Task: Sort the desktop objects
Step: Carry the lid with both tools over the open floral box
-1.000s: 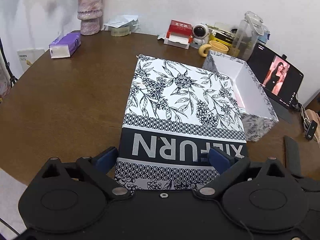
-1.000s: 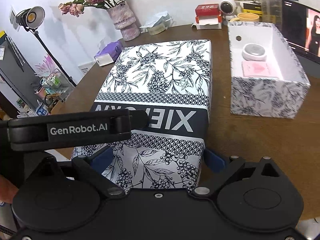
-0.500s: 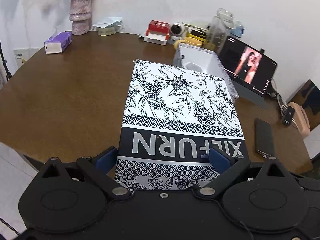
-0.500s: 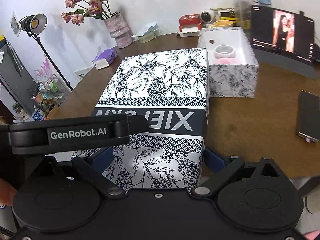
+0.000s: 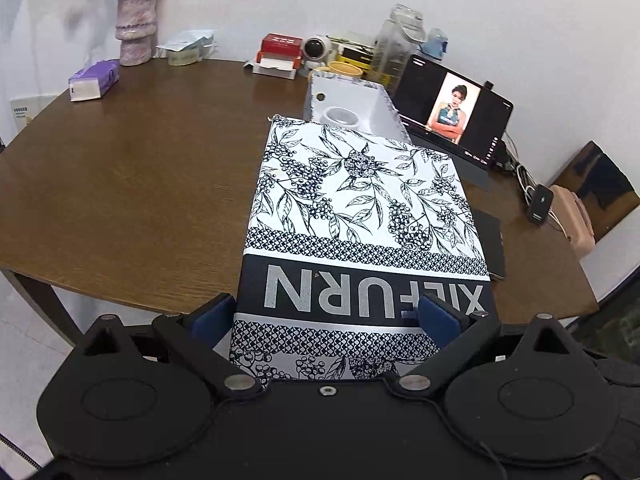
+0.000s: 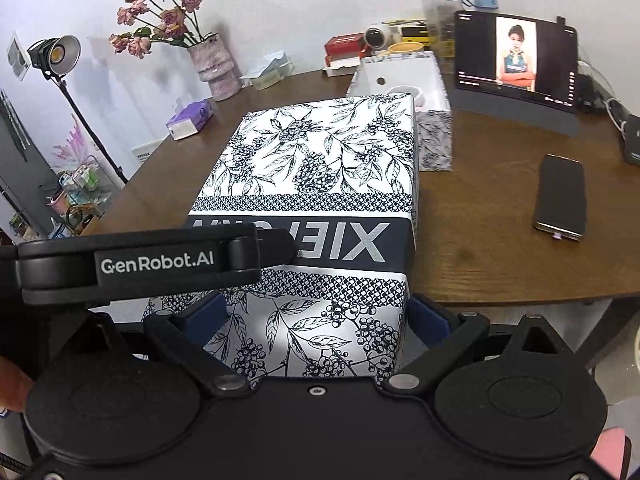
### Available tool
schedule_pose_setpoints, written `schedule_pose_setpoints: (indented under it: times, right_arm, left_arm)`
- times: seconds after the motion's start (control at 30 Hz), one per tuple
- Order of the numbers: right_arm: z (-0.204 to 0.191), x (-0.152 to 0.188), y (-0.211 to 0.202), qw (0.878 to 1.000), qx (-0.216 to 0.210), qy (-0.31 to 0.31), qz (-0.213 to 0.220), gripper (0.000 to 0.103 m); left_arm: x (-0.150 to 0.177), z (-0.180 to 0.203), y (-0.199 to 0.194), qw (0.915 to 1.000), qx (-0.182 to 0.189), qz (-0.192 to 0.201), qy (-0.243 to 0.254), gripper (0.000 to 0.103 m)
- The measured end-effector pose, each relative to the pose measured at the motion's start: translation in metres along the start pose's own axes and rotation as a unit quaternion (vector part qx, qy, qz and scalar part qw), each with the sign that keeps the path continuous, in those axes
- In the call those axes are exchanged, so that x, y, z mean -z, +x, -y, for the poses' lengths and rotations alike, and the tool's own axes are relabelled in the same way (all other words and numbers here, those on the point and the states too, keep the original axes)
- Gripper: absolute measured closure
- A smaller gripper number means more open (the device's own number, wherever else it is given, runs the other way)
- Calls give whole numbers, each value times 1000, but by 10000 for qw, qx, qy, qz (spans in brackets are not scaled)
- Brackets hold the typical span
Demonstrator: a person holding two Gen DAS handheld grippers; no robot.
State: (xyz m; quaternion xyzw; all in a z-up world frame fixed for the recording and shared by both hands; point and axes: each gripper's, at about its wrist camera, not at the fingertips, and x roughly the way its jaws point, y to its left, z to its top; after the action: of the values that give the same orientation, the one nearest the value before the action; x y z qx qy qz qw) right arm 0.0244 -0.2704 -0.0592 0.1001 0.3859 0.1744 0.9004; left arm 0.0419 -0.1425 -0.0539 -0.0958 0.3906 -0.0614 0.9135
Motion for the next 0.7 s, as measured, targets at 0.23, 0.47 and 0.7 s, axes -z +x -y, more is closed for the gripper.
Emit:
schedule_pose_setpoints:
  times: [0.23,0.47,0.7]
  right_arm:
    - [8,4,-10,9999,51,29,83,4]
    - [13,1,-15,9998,57,52,160,4]
    - [20,-12,-11,9997,62,69,235,4]
  left_arm:
    - [3,9,-2,10000,43,28,53,6]
    - [-1,14,-3,9999,38,63,99,6]
    - [-16,17,5,9998,0,121,125,5]
